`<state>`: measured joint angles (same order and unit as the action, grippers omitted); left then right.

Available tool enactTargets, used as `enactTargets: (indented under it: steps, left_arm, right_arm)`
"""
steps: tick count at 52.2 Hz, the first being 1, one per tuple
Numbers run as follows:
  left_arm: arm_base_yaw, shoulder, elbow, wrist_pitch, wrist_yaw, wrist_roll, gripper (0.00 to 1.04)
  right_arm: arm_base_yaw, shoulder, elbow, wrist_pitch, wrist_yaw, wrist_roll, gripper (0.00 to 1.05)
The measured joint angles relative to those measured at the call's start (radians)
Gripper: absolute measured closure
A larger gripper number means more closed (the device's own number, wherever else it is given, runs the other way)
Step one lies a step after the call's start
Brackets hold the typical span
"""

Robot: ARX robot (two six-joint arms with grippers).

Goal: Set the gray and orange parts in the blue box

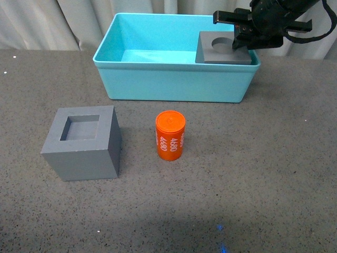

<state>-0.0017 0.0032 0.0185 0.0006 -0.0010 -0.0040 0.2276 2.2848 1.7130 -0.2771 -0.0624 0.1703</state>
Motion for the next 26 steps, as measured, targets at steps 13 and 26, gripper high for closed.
enactTargets:
  steps: [13, 26]
  left_arm:
    - [0.0, 0.0, 0.0, 0.0, 0.0, 0.0, 0.07]
    - [0.0, 0.0, 0.0, 0.0, 0.0, 0.0, 0.07]
  right_arm:
    - [-0.003, 0.027, 0.029, -0.035, 0.013, 0.014, 0.88]
    - [-0.007, 0.003, 0.0, 0.009, 0.0, 0.011, 0.56]
